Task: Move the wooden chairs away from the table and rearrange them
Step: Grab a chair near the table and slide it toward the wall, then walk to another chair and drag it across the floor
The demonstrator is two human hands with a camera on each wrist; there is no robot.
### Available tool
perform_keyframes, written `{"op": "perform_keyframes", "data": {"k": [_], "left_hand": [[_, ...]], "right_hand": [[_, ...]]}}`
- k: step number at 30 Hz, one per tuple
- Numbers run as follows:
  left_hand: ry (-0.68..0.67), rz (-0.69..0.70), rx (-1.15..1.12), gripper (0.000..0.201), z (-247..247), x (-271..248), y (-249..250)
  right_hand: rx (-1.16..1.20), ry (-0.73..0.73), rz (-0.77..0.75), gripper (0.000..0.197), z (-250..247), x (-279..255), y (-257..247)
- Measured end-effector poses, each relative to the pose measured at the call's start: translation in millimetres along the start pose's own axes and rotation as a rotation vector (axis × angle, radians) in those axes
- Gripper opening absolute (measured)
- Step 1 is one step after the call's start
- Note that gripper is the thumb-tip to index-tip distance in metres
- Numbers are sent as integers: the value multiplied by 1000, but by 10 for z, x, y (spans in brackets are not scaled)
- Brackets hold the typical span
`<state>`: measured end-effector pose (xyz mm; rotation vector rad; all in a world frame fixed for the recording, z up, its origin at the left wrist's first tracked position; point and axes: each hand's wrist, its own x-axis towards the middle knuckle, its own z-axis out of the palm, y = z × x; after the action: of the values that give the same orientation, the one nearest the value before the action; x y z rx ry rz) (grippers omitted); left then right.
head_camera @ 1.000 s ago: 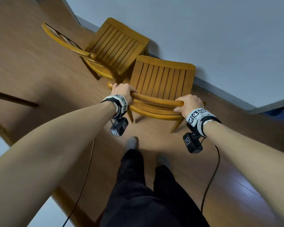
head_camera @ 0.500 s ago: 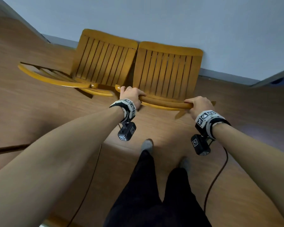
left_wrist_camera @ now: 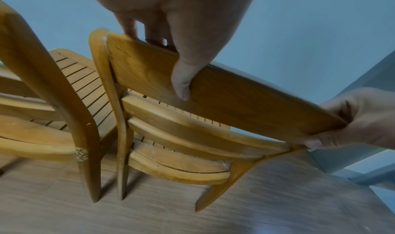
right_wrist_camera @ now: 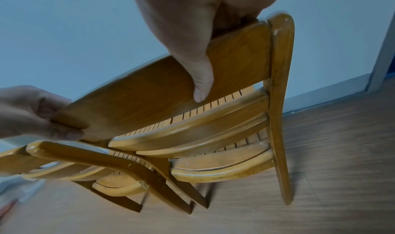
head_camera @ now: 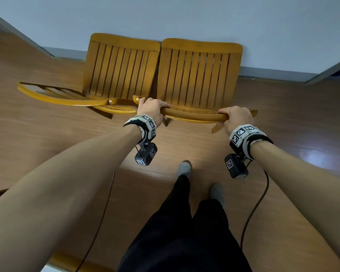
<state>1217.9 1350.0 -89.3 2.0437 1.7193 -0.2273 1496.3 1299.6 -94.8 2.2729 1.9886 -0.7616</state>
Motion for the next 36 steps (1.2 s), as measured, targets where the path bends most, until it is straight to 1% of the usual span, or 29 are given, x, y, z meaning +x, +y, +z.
{"op": "perform_keyframes", "data": {"k": [2,5,8,10,15,21,25,27,29,33,36], "left_hand": [[-1,-17,6,39,-8,-3,17],[2,-51,-19,40,-80,-76,82],[71,-116,-105,41,-184,-260,115],[122,-153,-110,45,-225,-448,124],[163,-282,-161,55,-263,-1019,128],[207,-425,-208,57,-423,-1723,-27],[279,-575,-284,58,-706,-2225,-415],[315,-652,-304,56,-898,-2477,-685],[349,-724,-313,58,-1103,-2721,-1000],[440,-864,-343,59,-1462,-3204,-1737],[484,-947,-330,59,-1682,-3514,-2277]], "right_hand": [[-4,32,-52,17,36,-9,18],[-51,12,-100,12,31,-3,44],[-83,-51,-117,16,-40,-24,38],[-82,-87,-119,14,-131,-103,-28],[-42,-108,-259,24,-314,-442,-388],[-92,-162,-388,36,-495,-736,-1021],[-126,-216,-473,32,-595,-818,-1628],[-142,-241,-537,36,-640,-843,-2036],[-159,-245,-608,41,-693,-875,-2513],[-174,-231,-766,42,-749,-961,-3578],[-183,-236,-864,42,-732,-997,-4367]]}}
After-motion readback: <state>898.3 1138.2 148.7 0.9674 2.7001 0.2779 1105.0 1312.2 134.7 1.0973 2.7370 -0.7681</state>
